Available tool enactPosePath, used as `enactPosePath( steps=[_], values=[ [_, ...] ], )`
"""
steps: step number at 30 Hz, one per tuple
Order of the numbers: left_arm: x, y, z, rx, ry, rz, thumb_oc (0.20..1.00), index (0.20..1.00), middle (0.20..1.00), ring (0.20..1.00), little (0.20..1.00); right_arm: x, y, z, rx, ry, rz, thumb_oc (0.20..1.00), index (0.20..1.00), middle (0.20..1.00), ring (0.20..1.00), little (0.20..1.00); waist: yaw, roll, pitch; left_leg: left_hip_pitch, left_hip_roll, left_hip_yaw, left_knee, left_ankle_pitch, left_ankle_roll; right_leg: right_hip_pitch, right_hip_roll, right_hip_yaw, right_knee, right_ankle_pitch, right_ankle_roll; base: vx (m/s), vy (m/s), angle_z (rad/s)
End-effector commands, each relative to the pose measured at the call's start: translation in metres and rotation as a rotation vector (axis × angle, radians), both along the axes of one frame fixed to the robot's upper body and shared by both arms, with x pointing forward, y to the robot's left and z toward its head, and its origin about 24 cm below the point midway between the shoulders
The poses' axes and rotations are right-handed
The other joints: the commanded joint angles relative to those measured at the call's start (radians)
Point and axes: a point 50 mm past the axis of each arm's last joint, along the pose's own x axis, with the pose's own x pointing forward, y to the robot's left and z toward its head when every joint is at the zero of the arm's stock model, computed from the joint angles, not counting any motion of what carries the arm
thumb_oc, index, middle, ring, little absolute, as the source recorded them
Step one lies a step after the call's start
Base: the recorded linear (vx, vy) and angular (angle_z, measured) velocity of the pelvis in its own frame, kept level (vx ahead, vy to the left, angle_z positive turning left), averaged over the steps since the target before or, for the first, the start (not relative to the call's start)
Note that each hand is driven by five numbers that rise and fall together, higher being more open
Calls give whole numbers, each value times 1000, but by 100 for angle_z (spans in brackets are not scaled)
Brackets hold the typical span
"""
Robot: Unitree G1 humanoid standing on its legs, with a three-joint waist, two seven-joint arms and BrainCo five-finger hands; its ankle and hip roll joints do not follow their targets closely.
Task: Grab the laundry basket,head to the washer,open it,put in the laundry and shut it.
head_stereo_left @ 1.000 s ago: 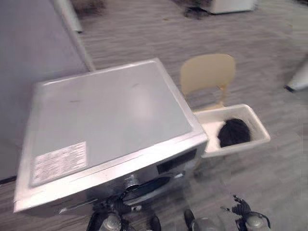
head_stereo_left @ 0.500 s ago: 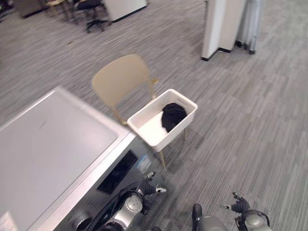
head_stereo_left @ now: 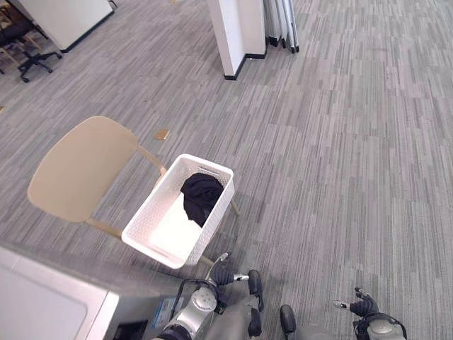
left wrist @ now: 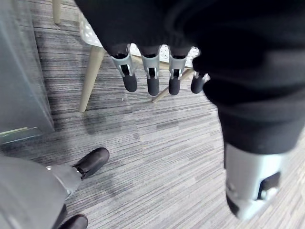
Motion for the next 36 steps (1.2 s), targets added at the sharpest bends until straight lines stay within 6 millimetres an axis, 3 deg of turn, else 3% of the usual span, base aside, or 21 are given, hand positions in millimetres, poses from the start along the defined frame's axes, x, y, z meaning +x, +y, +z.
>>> enactPosePath(
  steps=[1,2,4,5,7,9,10,11,12,14,18,21,25,26,27,29,33,36],
  values=[
    [15,5,12,1,-86,26,1000,1000,1000,1000,1000,9,6,3,-13,-32,65,1000,1000,1000,1000,1000,49,-43,-43,8,-44,17,77,-107,27,-46,-15,-12,187,-126,122,324,-4,-35],
    [11,15,12,6,-81,57,1000,1000,1000,1000,1000,14,10,3,-16,-26,107,1000,1000,1000,1000,1000,73,-61,-45,47,-49,10,78,-135,50,-83,-39,-59,331,-100,178,273,-38,-9],
    [11,21,12,22,-82,57,1000,1000,1000,1000,1000,22,12,7,-13,-48,125,1000,1000,1000,1000,1000,70,-69,-37,80,-51,-20,73,-144,64,-163,-40,-77,502,2,245,174,-46,6],
    [11,26,12,37,-83,61,1000,1000,1000,1000,1000,25,12,8,-11,-61,125,1000,1000,1000,1000,1000,68,-65,-36,99,-50,-44,63,-148,70,-195,-33,-76,552,21,267,156,-44,40],
    [9,28,12,42,-82,64,1000,1000,1000,1000,1000,29,13,10,-9,-75,133,1000,1000,1000,1000,1000,57,-55,-35,131,-50,-82,46,-150,71,-246,-45,-96,576,-11,234,188,-45,81],
    [13,28,13,39,-92,66,1000,1000,1000,1000,1000,38,15,14,-14,-96,148,1000,1000,1000,1000,1000,53,-41,-36,144,-47,-122,31,-148,65,-287,-49,-84,504,-69,181,140,-56,64],
    [13,28,13,39,-92,66,1000,1000,1000,1000,1000,38,15,14,-14,-96,148,1000,1000,1000,1000,1000,53,-41,-36,144,-47,-122,31,-148,65,-287,-49,-84,504,-69,181,168,-117,98],
    [17,26,15,39,-102,64,1000,1000,1000,1000,1000,42,15,15,-15,-101,152,1000,1000,1000,1000,1000,38,-34,-31,157,-57,-179,25,-149,56,-334,-29,-16,426,-73,159,168,-147,99],
    [20,25,16,38,-106,61,1000,1000,1000,1000,1000,42,14,15,-18,-94,145,1000,1000,1000,1000,1000,33,-34,-30,159,-64,-212,26,-150,47,-351,-20,34,379,-63,158,217,-208,108],
    [22,23,16,48,-108,42,1000,1000,1000,1000,1000,39,13,12,-20,-68,140,1000,1000,1000,1000,1000,36,-48,-37,164,-88,-268,38,-164,36,-330,-19,95,292,-43,153,144,-179,131],
    [19,22,12,26,-84,74,1000,1000,1000,1000,1000,37,15,9,-14,-51,149,1000,1000,1000,1000,1000,53,-71,-51,150,-74,-299,81,-179,-6,-256,-63,5,202,-22,135,97,-256,143],
    [15,25,10,18,-69,92,1000,1000,1000,1000,1000,36,13,9,-25,-50,158,1000,1000,1000,1000,1000,57,-87,-51,111,-49,-232,129,-187,-13,-207,-91,-76,147,-13,129,29,-175,150],
    [9,36,7,53,-47,114,1000,1000,1000,1000,1000,29,11,7,-36,-37,153,1000,1000,1000,1000,1000,49,-100,-45,96,15,-16,127,-185,5,-161,-120,-178,102,-17,130,1,-95,91],
    [9,40,7,62,-47,126,1000,1000,1000,1000,1000,27,9,8,-40,-41,141,1000,1000,1000,1000,1000,39,-102,-51,96,36,85,106,-177,10,-149,-127,-228,93,-25,133,22,-52,93],
    [8,40,7,62,-47,126,1000,1000,1000,1000,1000,27,9,7,-40,-41,141,1000,1000,1000,1000,1000,38,-102,-52,95,36,84,107,-177,9,-149,-127,-229,93,-25,133,34,-30,96],
    [7,45,7,61,-47,144,1000,1000,1000,1000,1000,27,9,8,-47,-47,143,1000,1000,1000,1000,1000,33,-105,-55,84,44,153,110,-173,11,-143,-134,-270,96,-31,132,62,20,124],
    [-5,57,3,70,-17,195,1000,1000,1000,1000,1000,36,14,14,-67,-82,207,1000,1000,1000,1000,1000,43,-111,-67,96,27,110,81,-177,24,-133,-136,-307,134,-56,137,154,79,44],
    [-14,69,0,89,6,234,1000,1000,1000,1000,1000,52,19,26,-113,-148,297,1000,1000,1000,1000,1000,62,-121,-65,117,14,87,65,-187,46,-153,-153,-315,246,-78,152,123,111,3]
  ],
)
